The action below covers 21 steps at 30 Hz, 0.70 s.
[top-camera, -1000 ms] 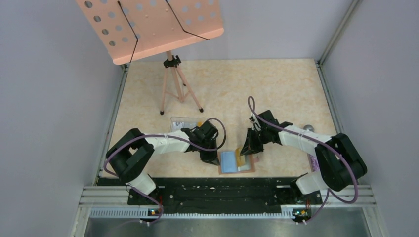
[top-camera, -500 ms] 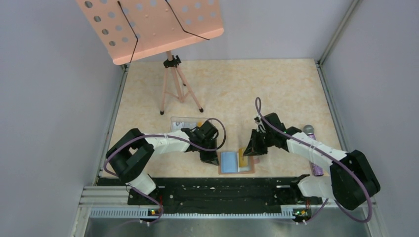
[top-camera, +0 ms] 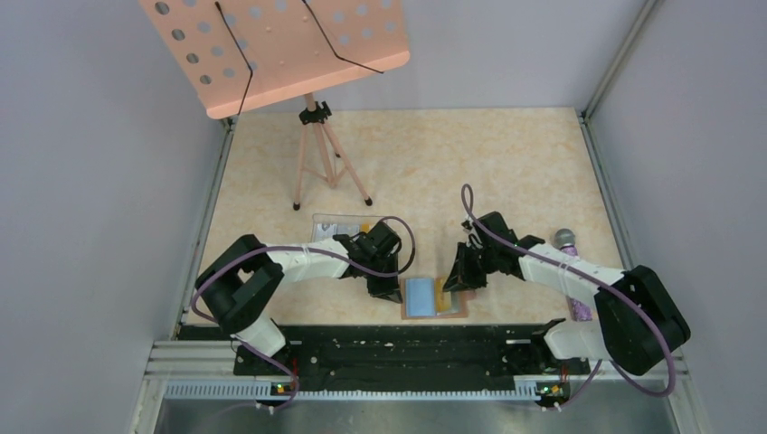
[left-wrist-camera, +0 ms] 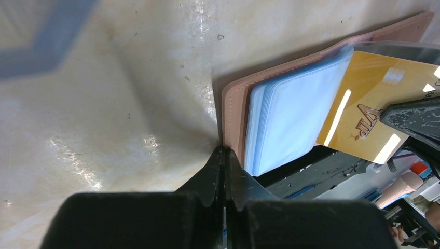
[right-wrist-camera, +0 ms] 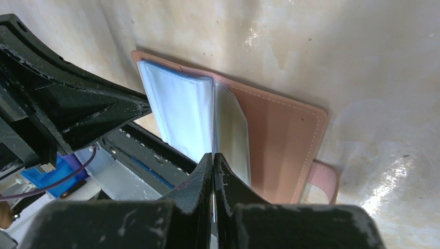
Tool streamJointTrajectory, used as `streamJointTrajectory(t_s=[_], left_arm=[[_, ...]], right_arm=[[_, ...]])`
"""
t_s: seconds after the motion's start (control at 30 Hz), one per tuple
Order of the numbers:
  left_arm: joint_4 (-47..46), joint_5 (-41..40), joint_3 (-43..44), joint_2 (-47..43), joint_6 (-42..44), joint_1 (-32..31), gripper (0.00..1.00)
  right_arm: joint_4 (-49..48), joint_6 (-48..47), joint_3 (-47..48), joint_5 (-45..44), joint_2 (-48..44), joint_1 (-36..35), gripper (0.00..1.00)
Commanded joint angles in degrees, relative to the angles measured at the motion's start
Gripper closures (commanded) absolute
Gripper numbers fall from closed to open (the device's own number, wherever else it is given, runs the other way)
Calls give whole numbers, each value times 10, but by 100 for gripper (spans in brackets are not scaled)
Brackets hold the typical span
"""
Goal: Put the credit cards into the card holder
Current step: Insert the credit card into the card holder.
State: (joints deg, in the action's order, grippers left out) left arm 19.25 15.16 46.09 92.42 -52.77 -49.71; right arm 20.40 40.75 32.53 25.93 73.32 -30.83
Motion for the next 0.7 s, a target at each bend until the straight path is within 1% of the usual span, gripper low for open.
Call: streamJointTrajectory(t_s=[0.0,0.27,0.67], left_arm=[[9,-15,-2,18,5,-6,100],[9,-14,0,25,8,-6,100],[10,-11,2,33,11,-6,100]], right_arm=[[-34,8,9,12,4,-12,100],[-50,13,1,16,-1,-17,100],[-48,-4,-24,-2,21,-18,100]])
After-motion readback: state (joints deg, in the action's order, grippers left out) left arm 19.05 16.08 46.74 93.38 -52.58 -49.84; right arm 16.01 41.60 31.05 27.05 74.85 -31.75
